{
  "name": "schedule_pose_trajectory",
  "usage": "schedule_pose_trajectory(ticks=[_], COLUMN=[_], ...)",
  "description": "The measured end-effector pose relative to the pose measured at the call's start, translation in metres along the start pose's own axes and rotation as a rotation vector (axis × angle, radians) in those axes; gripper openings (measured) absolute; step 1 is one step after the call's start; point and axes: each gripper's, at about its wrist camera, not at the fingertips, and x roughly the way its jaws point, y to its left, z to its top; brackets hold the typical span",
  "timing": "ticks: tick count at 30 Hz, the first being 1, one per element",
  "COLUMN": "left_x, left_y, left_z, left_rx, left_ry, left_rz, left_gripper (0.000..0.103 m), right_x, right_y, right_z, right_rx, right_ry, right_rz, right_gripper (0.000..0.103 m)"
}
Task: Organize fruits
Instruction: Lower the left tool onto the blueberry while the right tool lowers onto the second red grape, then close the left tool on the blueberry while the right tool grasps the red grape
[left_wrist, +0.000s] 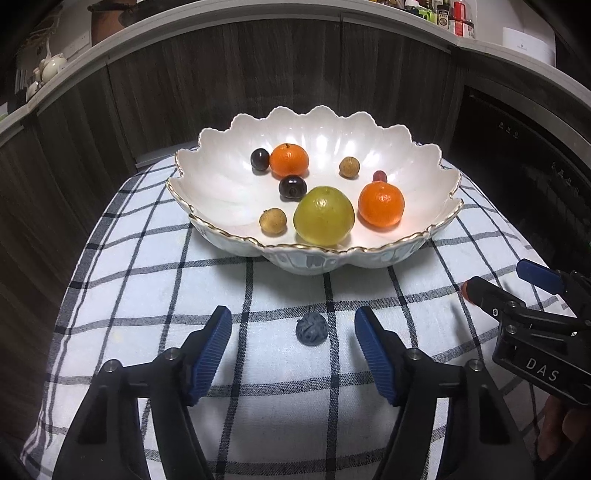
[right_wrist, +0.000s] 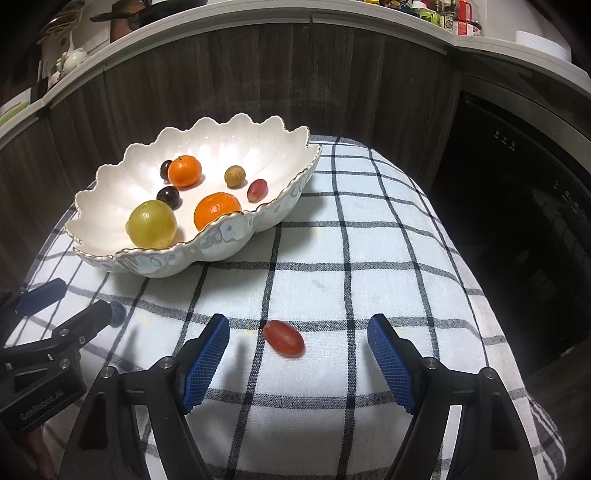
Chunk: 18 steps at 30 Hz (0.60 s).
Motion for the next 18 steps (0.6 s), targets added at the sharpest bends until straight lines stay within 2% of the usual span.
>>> schedule_pose_trajectory(ticks=[4,8,13,18], left_x=[0.004,0.008,0.015,0.021], left_y=[-0.004,-0.006,-0.006,-0.006], left_z=[-0.001,-0.002,-0.004,-0.007], left_rx=[0.011,0.012,0.004,-0.002], left_ry=[-0.003,0.001,0.022,0.035], left_rz=[-0.001,-0.008,-0.017,-0.013], left_gripper=[0.057,0.053,0.042,0.04], right_x=[0.003,0.007,0.012,0.017], right_y=[-0.001,-0.001,0.001,0.003], right_z=[-0.002,-0.004,-0.005,-0.008], right_rx=[0.011,0.008,-0.003,-0.018], right_ry=[0.008,0.017,0.022,0.028], right_rz=[0.012,0.013,0.013,0.006], right_gripper=[0.078,0.072,0.067,0.062])
